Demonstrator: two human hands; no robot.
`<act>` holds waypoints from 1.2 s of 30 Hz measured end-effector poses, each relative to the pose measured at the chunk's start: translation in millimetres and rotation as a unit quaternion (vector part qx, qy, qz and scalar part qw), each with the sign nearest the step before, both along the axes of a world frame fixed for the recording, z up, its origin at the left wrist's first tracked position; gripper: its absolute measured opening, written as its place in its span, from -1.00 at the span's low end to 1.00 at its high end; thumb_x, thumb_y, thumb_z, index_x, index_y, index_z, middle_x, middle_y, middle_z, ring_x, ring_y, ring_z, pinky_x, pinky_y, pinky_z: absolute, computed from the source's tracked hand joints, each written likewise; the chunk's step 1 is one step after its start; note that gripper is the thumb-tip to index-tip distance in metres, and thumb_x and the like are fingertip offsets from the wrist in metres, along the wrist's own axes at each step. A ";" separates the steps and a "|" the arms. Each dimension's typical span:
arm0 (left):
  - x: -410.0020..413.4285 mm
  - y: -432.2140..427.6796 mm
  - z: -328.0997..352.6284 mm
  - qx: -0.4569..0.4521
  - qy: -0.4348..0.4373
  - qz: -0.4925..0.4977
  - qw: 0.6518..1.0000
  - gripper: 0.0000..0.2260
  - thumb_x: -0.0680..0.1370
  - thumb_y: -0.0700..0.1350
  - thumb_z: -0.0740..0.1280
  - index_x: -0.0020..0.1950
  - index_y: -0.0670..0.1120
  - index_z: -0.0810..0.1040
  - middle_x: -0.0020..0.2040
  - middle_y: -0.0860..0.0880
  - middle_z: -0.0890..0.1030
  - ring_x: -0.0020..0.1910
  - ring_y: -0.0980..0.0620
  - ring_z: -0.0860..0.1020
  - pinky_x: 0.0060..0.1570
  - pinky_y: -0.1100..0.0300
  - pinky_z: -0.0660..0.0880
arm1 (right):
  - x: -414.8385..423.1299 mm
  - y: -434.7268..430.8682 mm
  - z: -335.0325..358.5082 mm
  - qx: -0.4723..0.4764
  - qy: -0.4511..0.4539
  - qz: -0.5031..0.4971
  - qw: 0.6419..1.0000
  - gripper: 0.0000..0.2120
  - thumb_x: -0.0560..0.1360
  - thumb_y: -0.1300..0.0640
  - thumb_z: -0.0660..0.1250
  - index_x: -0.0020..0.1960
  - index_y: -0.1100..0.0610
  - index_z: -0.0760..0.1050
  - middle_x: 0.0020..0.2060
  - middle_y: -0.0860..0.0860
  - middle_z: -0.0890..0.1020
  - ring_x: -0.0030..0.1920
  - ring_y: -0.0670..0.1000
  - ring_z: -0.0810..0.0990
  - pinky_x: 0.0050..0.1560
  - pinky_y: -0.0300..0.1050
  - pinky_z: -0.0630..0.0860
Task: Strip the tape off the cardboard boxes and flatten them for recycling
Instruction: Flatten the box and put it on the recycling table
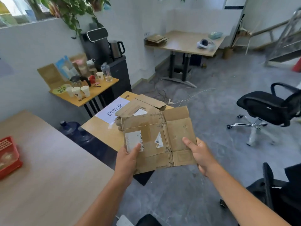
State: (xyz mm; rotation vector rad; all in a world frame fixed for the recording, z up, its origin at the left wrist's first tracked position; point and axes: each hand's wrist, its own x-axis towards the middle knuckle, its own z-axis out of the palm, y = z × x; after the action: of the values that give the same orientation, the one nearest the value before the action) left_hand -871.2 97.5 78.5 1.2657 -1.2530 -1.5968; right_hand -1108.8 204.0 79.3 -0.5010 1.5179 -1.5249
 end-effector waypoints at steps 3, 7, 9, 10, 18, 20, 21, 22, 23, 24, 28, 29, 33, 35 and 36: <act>-31.5 -30.2 -9.5 0.001 -0.006 0.010 1.000 -0.79 0.60 0.07 0.41 0.22 0.19 0.53 0.05 0.22 0.70 -0.04 0.18 0.69 -0.26 0.19 0.65 | -33.4 -35.9 -9.8 0.007 0.015 0.002 1.000 -0.79 0.61 0.05 0.40 0.19 0.11 0.58 0.02 0.06 0.76 0.05 0.08 0.74 0.02 0.06 0.66; -69.1 -86.3 -28.9 0.018 0.006 0.042 0.999 -0.72 0.56 0.12 0.44 0.25 0.20 0.52 0.13 0.16 0.69 0.11 0.05 0.68 0.04 -0.11 0.66 | -76.8 -107.3 -21.1 0.023 0.049 0.036 0.998 -0.78 0.62 0.02 0.40 0.21 0.08 0.60 0.05 0.03 0.75 0.08 0.06 0.74 0.02 0.04 0.67; -83.3 -115.8 -37.7 0.032 0.006 0.067 0.997 -0.66 0.51 0.16 0.44 0.25 0.20 0.51 0.14 0.15 0.68 0.12 0.04 0.67 0.06 -0.16 0.65 | -94.2 -148.2 -21.6 0.041 0.071 0.059 0.995 -0.79 0.62 0.01 0.40 0.20 0.07 0.60 0.04 0.03 0.75 0.07 0.06 0.74 0.05 0.07 0.66; -88.8 -128.3 -41.3 0.040 0.003 0.084 0.996 -0.67 0.51 0.16 0.43 0.25 0.21 0.50 0.15 0.15 0.67 0.11 0.04 0.66 0.04 -0.15 0.65 | -101.2 -167.4 -21.3 0.050 0.085 0.071 0.993 -0.79 0.62 0.01 0.39 0.20 0.08 0.60 0.03 0.03 0.75 0.06 0.06 0.74 0.06 0.08 0.66; -136.9 -213.1 -57.0 0.085 -0.067 0.181 0.978 -0.85 0.68 0.18 0.11 0.17 0.17 0.33 0.12 0.13 0.52 0.08 0.08 0.54 0.09 -0.14 0.58 | -152.8 -319.3 -9.4 0.076 0.195 0.189 0.959 -0.85 0.61 0.04 0.41 0.16 0.03 0.59 -0.02 -0.06 0.76 -0.04 -0.07 0.74 -0.17 -0.21 0.62; -144.7 -233.5 -62.9 0.067 -0.108 0.195 0.973 -0.86 0.68 0.18 0.11 0.13 0.15 0.32 0.10 0.12 0.51 0.06 0.08 0.53 0.13 -0.14 0.55 | -163.8 -356.6 -14.1 0.080 0.236 0.221 0.943 -0.87 0.60 0.04 0.42 0.13 0.04 0.59 -0.05 -0.04 0.75 -0.07 -0.09 0.73 -0.22 -0.26 0.59; -148.4 -243.7 -68.1 0.058 -0.129 0.203 0.969 -0.89 0.68 0.18 0.12 0.07 0.18 0.31 0.09 0.09 0.51 0.06 0.06 0.52 0.11 -0.13 0.54 | -168.8 -375.9 -19.8 0.085 0.259 0.237 0.933 -0.87 0.60 0.03 0.43 0.11 0.04 0.58 -0.06 -0.04 0.74 -0.08 -0.08 0.72 -0.22 -0.26 0.58; -152.2 -253.7 -74.4 0.052 -0.151 0.211 0.964 -0.88 0.67 0.18 0.12 0.02 0.18 0.30 0.09 0.06 0.51 0.07 0.02 0.52 0.09 -0.11 0.52 | -173.7 -395.1 -28.7 0.090 0.281 0.256 0.921 -0.86 0.59 0.01 0.43 0.09 0.04 0.57 -0.07 -0.05 0.73 -0.07 -0.07 0.71 -0.20 -0.22 0.59; -155.9 -262.6 -81.3 0.051 -0.177 0.218 0.958 -0.87 0.67 0.17 0.13 0.00 0.16 0.30 0.08 0.03 0.50 0.09 -0.03 0.50 0.08 -0.11 0.51 | -178.0 -413.1 -38.9 0.097 0.303 0.277 0.907 -0.84 0.59 -0.01 0.42 0.08 0.04 0.55 -0.07 -0.07 0.71 -0.05 -0.06 0.69 -0.17 -0.18 0.59; -159.9 -271.3 -89.8 0.049 -0.221 0.228 0.947 -0.84 0.66 0.17 0.14 0.00 0.11 0.31 0.08 0.00 0.49 0.12 -0.09 0.48 0.09 -0.11 0.48 | -181.3 -431.3 -49.4 0.104 0.329 0.299 0.890 -0.82 0.59 -0.04 0.41 0.08 0.04 0.53 -0.05 -0.09 0.68 -0.03 -0.05 0.67 -0.16 -0.17 0.56; -178.1 -292.1 -123.6 0.056 -0.419 0.254 0.870 -0.64 0.63 0.16 0.23 0.24 -0.09 0.35 0.29 -0.09 0.34 0.30 -0.14 0.29 0.27 -0.09 0.29 | -187.2 -489.1 -98.9 0.145 0.452 0.367 0.800 -0.58 0.60 -0.13 0.36 0.33 0.10 0.42 0.19 0.03 0.57 0.25 0.14 0.54 0.01 -0.11 0.45; -182.0 -293.9 -131.5 0.077 -0.430 0.255 0.862 -0.59 0.62 0.15 0.25 0.31 -0.10 0.33 0.35 -0.09 0.32 0.34 -0.14 0.27 0.31 -0.09 0.27 | -187.8 -495.4 -113.0 0.176 0.505 0.393 0.748 -0.43 0.59 -0.17 0.34 0.47 0.13 0.33 0.32 0.13 0.48 0.35 0.21 0.44 0.16 0.01 0.43; -189.4 -289.9 -157.1 0.061 -0.477 0.243 0.842 -0.46 0.64 0.08 0.25 0.56 0.00 0.15 0.53 -0.05 0.20 0.43 -0.10 0.21 0.39 -0.12 0.22 | -185.7 -493.6 -153.8 0.122 0.639 0.446 0.615 -0.24 0.55 -0.17 0.19 0.65 -0.14 -0.07 0.53 0.15 0.17 0.51 0.27 0.16 0.45 0.32 0.21; -187.2 -289.6 -162.4 0.042 -0.540 0.196 0.818 -0.50 0.68 0.10 0.14 0.61 0.10 0.12 0.56 -0.03 0.15 0.41 -0.14 0.22 0.36 -0.12 0.27 | -184.2 -494.8 -162.6 0.042 0.648 0.469 0.599 -0.27 0.48 -0.17 0.10 0.63 -0.22 0.03 0.60 0.08 0.10 0.59 0.22 0.03 0.53 0.37 0.05; -186.0 -289.8 -164.1 0.042 -0.565 0.182 0.804 -0.51 0.69 0.11 0.10 0.62 0.13 0.14 0.55 -0.04 0.17 0.38 -0.17 0.25 0.32 -0.12 0.30 | -184.3 -494.8 -166.1 0.025 0.644 0.486 0.590 -0.30 0.50 -0.22 0.06 0.63 -0.23 0.05 0.63 0.04 0.06 0.62 0.19 -0.04 0.57 0.35 -0.06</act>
State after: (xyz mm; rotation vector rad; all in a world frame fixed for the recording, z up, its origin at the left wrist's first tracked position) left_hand -1057.3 -192.3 -85.6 2.4990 -1.4171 -0.5149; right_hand -1293.1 -290.8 -86.8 -2.2778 1.6113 0.0000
